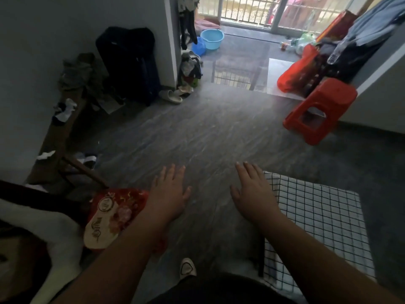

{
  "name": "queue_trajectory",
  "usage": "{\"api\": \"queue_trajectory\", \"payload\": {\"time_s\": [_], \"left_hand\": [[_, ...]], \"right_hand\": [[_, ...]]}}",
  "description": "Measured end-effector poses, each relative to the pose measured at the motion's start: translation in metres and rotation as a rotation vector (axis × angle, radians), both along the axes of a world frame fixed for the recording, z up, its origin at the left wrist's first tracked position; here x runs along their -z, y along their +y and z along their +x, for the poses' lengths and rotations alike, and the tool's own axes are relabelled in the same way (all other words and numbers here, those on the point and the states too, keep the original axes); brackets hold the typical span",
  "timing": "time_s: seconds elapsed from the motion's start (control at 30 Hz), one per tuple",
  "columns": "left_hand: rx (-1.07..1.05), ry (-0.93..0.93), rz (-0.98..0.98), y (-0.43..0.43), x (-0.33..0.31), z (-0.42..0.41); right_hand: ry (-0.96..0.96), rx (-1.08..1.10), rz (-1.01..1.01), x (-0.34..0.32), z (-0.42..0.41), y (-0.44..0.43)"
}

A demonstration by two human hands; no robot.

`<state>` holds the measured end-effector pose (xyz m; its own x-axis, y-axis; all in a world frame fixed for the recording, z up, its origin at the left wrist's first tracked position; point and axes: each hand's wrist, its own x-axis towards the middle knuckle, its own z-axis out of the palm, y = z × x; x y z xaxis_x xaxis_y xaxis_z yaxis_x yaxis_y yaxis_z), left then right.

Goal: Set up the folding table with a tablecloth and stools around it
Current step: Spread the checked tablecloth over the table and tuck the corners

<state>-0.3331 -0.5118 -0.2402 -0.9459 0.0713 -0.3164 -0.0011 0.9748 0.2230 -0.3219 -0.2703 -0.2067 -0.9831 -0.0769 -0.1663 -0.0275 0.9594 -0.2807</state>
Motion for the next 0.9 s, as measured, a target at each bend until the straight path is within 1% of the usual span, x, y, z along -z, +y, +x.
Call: {"api": "queue_trajectory", "payload": {"time_s": [0.13, 0.27, 0.43, 0.6, 0.7, 0.77, 0.9], "left_hand": [[0.043, -0.029, 0.029, 0.008, -0.002, -0.045], [0.140, 0.029, -0.008, 0.025, -0.003, -0.100], [0.194, 0.080, -0.044, 0.066, -0.011, -0.182], [0.247, 0.047, 0.010, 0.144, -0.020, -0.289], [0.306, 0.086, 0.035, 0.198, -0.037, -0.338], [0.361, 0.078, 0.017, 0.229, -0.042, -0.372], [0.427, 0.061, 0.038, 0.276, -0.037, -0.439]], "right_hand": [[0.023, 0.094, 0.001, -0.001, -0.028, 0.014], [0.055, 0.160, -0.026, -0.003, -0.064, 0.031], [0.068, 0.249, -0.063, 0.002, -0.129, 0.072], [0.079, 0.330, -0.093, 0.005, -0.221, 0.147], [0.072, 0.358, -0.063, 0.003, -0.270, 0.195], [0.081, 0.371, -0.029, -0.002, -0.295, 0.220], [0.060, 0.482, -0.054, -0.001, -0.338, 0.255]]}}
